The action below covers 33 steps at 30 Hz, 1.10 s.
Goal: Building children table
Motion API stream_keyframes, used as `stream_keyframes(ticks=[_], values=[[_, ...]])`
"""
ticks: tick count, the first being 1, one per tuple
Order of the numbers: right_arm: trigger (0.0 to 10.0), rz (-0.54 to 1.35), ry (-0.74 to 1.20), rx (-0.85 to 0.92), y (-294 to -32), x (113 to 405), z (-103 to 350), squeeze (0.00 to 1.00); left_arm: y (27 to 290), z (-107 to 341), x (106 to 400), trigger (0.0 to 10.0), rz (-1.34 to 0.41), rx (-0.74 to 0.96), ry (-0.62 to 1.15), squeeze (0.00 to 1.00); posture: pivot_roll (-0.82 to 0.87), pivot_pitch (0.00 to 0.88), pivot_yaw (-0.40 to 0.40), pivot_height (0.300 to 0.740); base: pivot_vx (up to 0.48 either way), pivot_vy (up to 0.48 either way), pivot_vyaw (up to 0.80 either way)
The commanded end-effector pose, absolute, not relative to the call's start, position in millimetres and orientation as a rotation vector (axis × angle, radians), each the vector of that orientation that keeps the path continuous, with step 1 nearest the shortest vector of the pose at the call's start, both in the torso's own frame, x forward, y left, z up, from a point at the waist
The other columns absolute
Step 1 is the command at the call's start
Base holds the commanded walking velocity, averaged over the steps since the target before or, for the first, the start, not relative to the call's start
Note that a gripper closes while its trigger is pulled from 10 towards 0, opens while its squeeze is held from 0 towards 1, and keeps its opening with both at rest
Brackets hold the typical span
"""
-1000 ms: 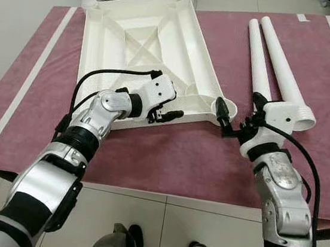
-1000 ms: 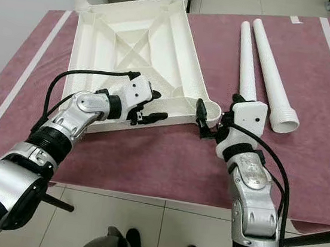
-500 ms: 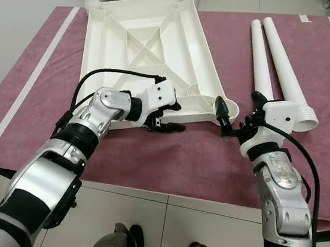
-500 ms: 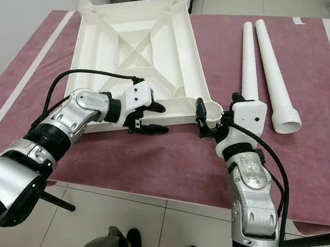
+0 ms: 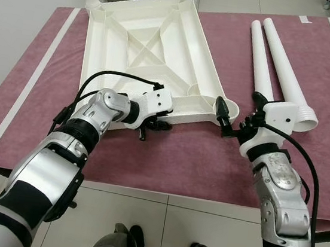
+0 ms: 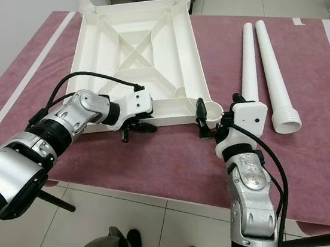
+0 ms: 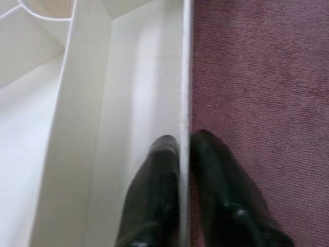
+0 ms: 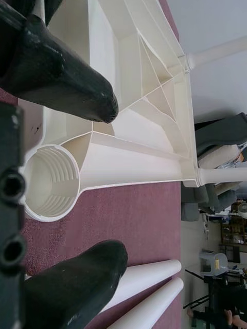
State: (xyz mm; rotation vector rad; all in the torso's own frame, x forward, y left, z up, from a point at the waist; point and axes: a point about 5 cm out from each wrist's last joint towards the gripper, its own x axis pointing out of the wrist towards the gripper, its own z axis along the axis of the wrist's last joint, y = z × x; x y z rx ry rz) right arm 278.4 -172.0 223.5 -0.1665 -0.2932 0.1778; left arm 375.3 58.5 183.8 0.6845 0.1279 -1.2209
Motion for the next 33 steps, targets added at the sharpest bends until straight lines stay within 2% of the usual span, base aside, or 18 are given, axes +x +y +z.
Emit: stream_keyframes(ticks=[1,6,11,12,13,19,26,27,28,33], values=[[10.0,0.190,-0.293,-0.164,-168.6,276.0,221.4,0.00,66.7,176.7,375.1,0.0,-1.224,0.698,0.172,0.00,-0.10,0.174,0.204,0.740,0.000,0.000,0.00],[10.0,0.196,-0.291,-0.166,-168.6,275.9,221.1,0.00,84.1,193.3,367.9,0.0,-1.380,0.774,0.096,0.00,-0.10,0.174,0.199,0.740,0.000,0.000,0.00],[10.0,0.205,-0.291,-0.167,-167.8,276.4,221.1,0.00,99.7,206.7,364.7,0.0,-1.428,0.845,0.052,0.00,-0.09,0.174,0.189,0.740,0.000,0.000,0.00],[10.0,0.207,-0.290,-0.167,-167.8,276.5,221.2,0.00,104.5,210.4,363.5,8.0,-1.436,0.872,0.042,0.00,-0.09,0.174,0.189,0.740,0.000,0.000,0.00],[10.0,0.209,-0.290,-0.168,-168.1,276.4,221.3,0.00,111.2,214.4,361.9,10.0,-1.447,0.908,0.038,0.00,-0.08,0.175,0.185,0.740,0.000,0.000,0.00],[10.0,0.212,-0.288,-0.171,-168.9,277.1,221.2,0.00,140.0,220.0,349.6,10.0,-1.499,1.015,0.062,0.00,-0.08,0.172,0.181,0.740,0.000,0.000,0.00],[10.0,0.219,-0.288,-0.169,-167.5,278.6,221.1,0.00,141.0,202.1,345.5,10.0,-1.471,1.025,0.078,0.00,-0.07,0.166,0.172,0.740,0.000,0.000,0.00],[10.0,0.225,-0.290,-0.168,-166.2,279.6,221.7,0.00,135.4,190.6,346.5,10.0,-1.443,1.006,0.084,0.43,-0.08,0.165,0.168,0.740,0.000,0.000,0.00],[10.0,0.230,-0.292,-0.168,-165.2,280.3,222.3,0.00,130.4,181.8,348.4,10.0,-1.407,0.986,0.091,1.00,-0.08,0.165,0.168,0.740,0.000,0.000,0.00],[10.0,0.230,-0.298,-0.176,-166.7,280.4,225.1,0.00,124.4,170.9,352.4,10.0,-1.332,0.951,0.087,1.00,-0.10,0.164,0.164,0.740,0.000,0.000,0.00]])
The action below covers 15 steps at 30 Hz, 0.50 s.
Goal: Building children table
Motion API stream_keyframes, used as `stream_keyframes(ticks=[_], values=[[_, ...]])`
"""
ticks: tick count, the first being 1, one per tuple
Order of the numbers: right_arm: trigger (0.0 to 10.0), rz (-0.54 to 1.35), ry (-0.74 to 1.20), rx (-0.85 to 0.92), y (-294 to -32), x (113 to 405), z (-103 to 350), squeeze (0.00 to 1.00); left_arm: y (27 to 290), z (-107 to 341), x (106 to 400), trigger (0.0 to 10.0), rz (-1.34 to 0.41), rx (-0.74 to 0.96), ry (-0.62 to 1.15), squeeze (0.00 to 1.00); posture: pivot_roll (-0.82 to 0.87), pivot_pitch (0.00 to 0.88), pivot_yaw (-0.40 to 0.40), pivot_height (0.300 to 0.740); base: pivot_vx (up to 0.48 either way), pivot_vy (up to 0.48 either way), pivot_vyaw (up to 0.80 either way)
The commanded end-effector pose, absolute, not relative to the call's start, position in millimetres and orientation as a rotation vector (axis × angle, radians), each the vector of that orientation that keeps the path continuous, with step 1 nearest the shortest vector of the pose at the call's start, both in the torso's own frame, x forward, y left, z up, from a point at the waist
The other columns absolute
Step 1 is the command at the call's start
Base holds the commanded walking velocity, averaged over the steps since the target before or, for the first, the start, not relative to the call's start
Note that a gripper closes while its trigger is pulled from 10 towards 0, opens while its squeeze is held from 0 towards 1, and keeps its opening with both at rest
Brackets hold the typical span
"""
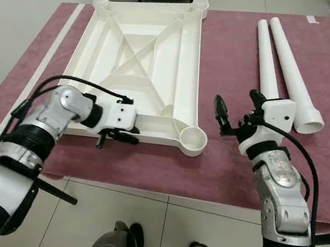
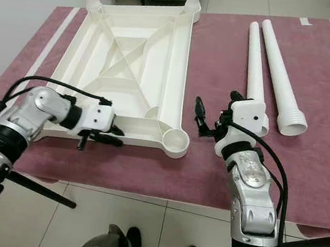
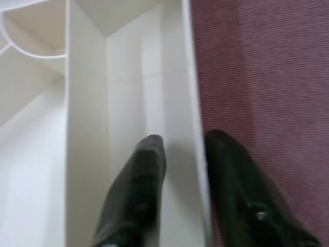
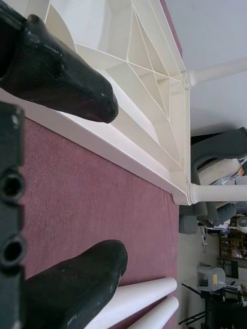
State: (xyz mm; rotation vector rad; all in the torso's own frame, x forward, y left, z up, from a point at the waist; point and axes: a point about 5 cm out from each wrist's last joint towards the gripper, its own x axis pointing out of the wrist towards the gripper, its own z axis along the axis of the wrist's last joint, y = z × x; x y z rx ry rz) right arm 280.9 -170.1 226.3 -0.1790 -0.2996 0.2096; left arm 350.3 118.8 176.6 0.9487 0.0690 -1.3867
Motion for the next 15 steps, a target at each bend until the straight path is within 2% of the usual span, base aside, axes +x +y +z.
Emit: stream_keyframes(ticks=[1,6,7,11,12,13,15], values=[[10.0,0.227,-0.299,-0.178,-167.8,279.9,225.6,0.00,124.0,172.4,351.7,10.0,-1.332,0.933,0.074,1.00,-0.10,0.164,0.164,0.740,0.000,0.000,0.00],[10.0,0.221,-0.295,-0.182,-169.8,277.3,224.7,0.00,121.8,185.9,345.6,10.0,-1.358,0.795,-0.016,1.00,-0.11,0.160,0.169,0.740,0.000,0.000,0.00],[10.0,0.219,-0.294,-0.177,-169.4,276.3,223.9,0.00,120.7,192.7,343.6,10.0,-1.350,0.728,-0.061,0.00,-0.11,0.156,0.169,0.740,0.000,0.000,0.00],[10.0,0.221,-0.290,-0.160,-167.3,274.6,222.1,0.00,120.3,203.0,340.2,10.0,-1.326,0.635,-0.127,0.00,-0.11,0.152,0.169,0.740,0.000,0.000,0.00],[10.0,0.228,-0.284,-0.139,-162.5,273.4,219.1,0.00,120.5,210.1,337.8,10.0,-1.265,0.542,-0.177,0.00,-0.10,0.143,0.163,0.740,0.000,0.000,0.00],[10.0,0.228,-0.284,-0.139,-162.5,273.4,219.1,0.00,120.5,210.1,337.8,10.0,-1.265,0.542,-0.177,0.00,-0.10,0.143,0.163,0.740,0.000,0.000,0.00],[10.0,0.244,-0.274,-0.102,-153.1,272.2,214.2,0.00,121.2,213.3,335.8,10.0,-1.116,0.401,-0.236,0.00,-0.09,0.137,0.159,0.740,0.000,0.000,0.00]])
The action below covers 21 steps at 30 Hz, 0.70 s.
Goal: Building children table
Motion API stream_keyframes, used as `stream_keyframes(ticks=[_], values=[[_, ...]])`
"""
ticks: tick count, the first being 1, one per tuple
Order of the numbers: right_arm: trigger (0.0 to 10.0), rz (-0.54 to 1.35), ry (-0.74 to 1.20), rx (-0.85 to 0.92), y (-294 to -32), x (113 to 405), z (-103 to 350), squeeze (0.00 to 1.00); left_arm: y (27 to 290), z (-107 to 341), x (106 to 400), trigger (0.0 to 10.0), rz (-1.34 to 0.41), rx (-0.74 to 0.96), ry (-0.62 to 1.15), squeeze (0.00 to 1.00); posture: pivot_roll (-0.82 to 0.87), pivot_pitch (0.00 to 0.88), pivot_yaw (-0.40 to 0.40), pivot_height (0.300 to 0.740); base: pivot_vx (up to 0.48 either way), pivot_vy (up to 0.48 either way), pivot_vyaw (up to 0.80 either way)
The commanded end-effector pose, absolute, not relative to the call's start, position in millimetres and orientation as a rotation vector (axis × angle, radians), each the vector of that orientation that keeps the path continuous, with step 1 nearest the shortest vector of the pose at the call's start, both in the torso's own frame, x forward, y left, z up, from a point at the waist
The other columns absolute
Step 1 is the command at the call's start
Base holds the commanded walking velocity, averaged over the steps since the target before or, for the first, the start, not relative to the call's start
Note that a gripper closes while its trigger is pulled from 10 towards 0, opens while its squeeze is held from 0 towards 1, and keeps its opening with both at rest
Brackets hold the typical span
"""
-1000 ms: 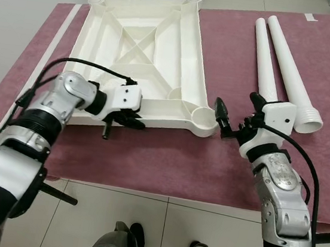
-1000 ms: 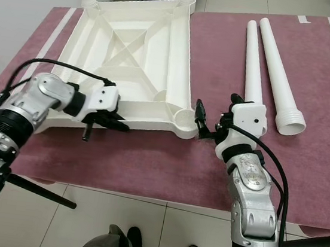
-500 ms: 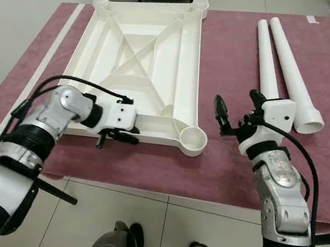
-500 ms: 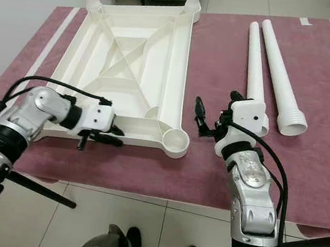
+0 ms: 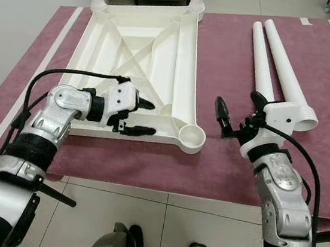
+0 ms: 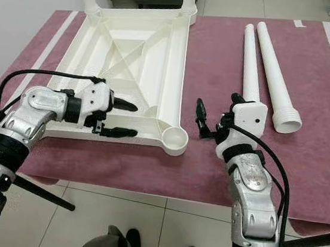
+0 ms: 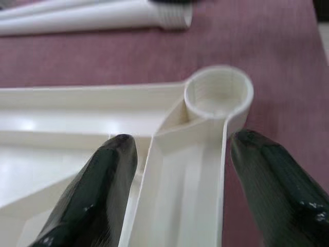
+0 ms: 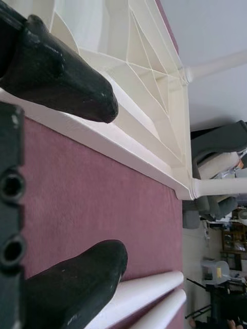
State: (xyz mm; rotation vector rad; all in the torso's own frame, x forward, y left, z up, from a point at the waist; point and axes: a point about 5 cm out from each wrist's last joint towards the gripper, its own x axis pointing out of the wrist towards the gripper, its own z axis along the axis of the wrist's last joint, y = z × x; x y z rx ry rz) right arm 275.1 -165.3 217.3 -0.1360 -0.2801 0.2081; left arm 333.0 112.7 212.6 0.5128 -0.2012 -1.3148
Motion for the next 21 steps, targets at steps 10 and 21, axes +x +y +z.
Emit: stream_keyframes(ticks=[10,21], values=[[10.0,0.300,-0.259,-0.069,-137.3,273.4,209.3,0.00,107.5,186.3,286.8,10.0,-1.353,0.093,-0.102,0.00,-0.09,0.127,0.132,0.740,0.000,0.000,0.00],[10.0,0.281,-0.265,-0.078,-142.8,274.8,211.9,0.00,120.2,189.4,343.7,10.0,-0.628,0.173,-0.205,0.00,-0.10,0.130,0.138,0.740,0.000,0.000,0.00]])
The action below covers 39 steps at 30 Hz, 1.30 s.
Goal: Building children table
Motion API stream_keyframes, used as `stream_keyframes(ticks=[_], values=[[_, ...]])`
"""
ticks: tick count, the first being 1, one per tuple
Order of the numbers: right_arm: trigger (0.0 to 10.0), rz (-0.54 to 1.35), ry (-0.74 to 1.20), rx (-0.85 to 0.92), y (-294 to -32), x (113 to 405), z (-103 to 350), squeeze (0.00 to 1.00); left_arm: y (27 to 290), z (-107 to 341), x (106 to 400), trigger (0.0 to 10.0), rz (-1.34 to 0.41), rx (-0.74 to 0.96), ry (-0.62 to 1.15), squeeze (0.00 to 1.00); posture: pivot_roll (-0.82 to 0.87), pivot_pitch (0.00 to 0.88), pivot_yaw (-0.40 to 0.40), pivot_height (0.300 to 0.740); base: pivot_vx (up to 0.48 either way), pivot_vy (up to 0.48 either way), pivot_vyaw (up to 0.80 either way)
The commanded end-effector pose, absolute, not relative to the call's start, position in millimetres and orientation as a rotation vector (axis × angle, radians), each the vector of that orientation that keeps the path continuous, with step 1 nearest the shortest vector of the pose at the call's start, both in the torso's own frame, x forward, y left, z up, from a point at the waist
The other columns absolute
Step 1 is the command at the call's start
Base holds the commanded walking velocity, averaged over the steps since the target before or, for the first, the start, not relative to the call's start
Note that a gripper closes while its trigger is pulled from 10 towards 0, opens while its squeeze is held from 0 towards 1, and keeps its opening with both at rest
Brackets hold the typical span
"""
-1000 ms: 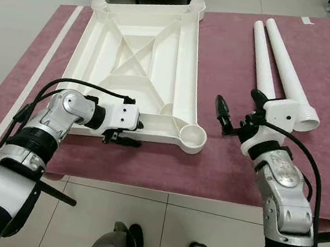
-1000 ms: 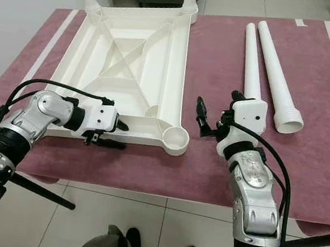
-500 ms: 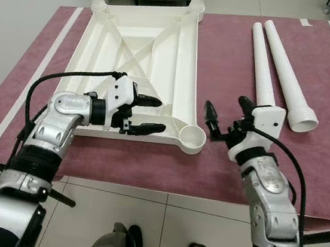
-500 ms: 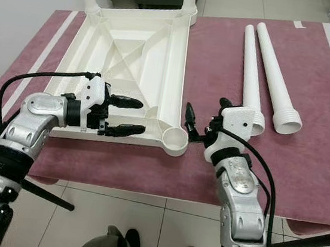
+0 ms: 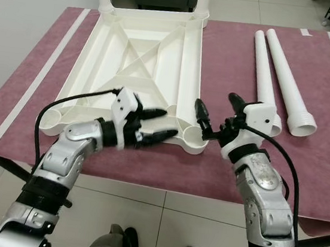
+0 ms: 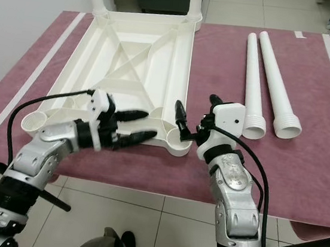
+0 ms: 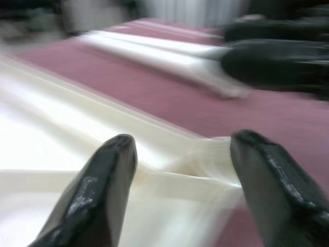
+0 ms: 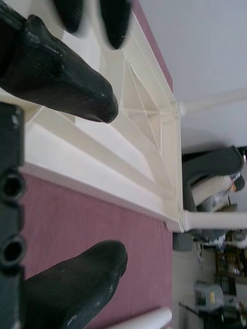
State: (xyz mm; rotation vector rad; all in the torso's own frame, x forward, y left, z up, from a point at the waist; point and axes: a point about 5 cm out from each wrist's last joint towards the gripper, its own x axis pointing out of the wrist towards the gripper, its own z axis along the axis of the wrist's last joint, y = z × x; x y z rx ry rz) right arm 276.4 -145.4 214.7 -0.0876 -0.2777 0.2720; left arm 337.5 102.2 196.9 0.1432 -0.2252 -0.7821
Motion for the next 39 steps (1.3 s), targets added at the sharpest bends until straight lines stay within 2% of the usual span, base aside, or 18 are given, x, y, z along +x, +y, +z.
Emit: stream_keyframes(ticks=[1,4,7,9,12,15,20,24,30,39], values=[[10.0,0.280,-0.263,-0.076,-142.3,274.0,211.0,0.00,125.9,191.3,349.2,10.0,-0.522,0.192,-0.214,0.00,-0.10,0.130,0.138,0.740,0.000,0.000,0.00],[10.0,0.268,-0.252,-0.065,-139.8,271.5,207.3,0.00,138.2,190.1,349.0,10.0,-0.323,0.171,-0.221,0.00,-0.10,0.131,0.144,0.740,0.000,0.000,0.00],[10.0,0.247,-0.242,-0.055,-138.7,270.2,203.8,0.00,139.5,186.5,340.9,10.0,-0.256,0.161,-0.228,0.00,-0.10,0.131,0.146,0.740,0.000,0.000,0.00],[10.0,0.206,-0.232,-0.043,-138.2,269.2,199.6,0.00,132.9,182.2,327.5,10.0,-0.256,0.160,-0.227,0.00,-0.10,0.128,0.147,0.740,0.000,0.000,0.00],[10.0,0.188,-0.229,-0.039,-138.5,269.1,198.1,0.00,130.0,180.0,323.3,10.0,-0.267,0.140,-0.216,0.00,-0.10,0.128,0.147,0.740,0.000,0.000,0.00],[10.0,0.035,-0.223,0.017,-146.9,274.3,192.9,0.00,129.0,167.4,316.0,10.0,-0.229,0.075,-0.178,0.00,-0.12,0.112,0.148,0.740,0.000,0.000,0.00],[10.0,-0.027,-0.230,0.020,-151.5,278.3,192.1,0.00,129.1,168.0,324.3,10.0,-0.074,0.069,-0.229,0.00,-0.12,0.107,0.150,0.740,0.000,0.000,0.00],[10.0,-0.083,-0.268,0.013,-158.1,283.5,198.7,0.00,124.1,189.5,337.9,10.0,0.039,0.051,-0.300,0.00,-0.13,0.090,0.145,0.740,0.000,0.000,0.00],[10.0,-0.096,-0.278,0.008,-159.5,284.7,200.2,0.00,122.6,193.6,340.1,10.0,0.043,0.055,-0.312,0.00,-0.13,0.080,0.146,0.740,0.000,0.000,0.00],[10.0,-0.002,-0.324,-0.086,-158.8,285.7,207.6,0.00,120.9,190.5,345.3,10.0,-0.054,0.104,-0.267,0.00,-0.13,0.063,0.133,0.740,0.000,0.000,0.00]])
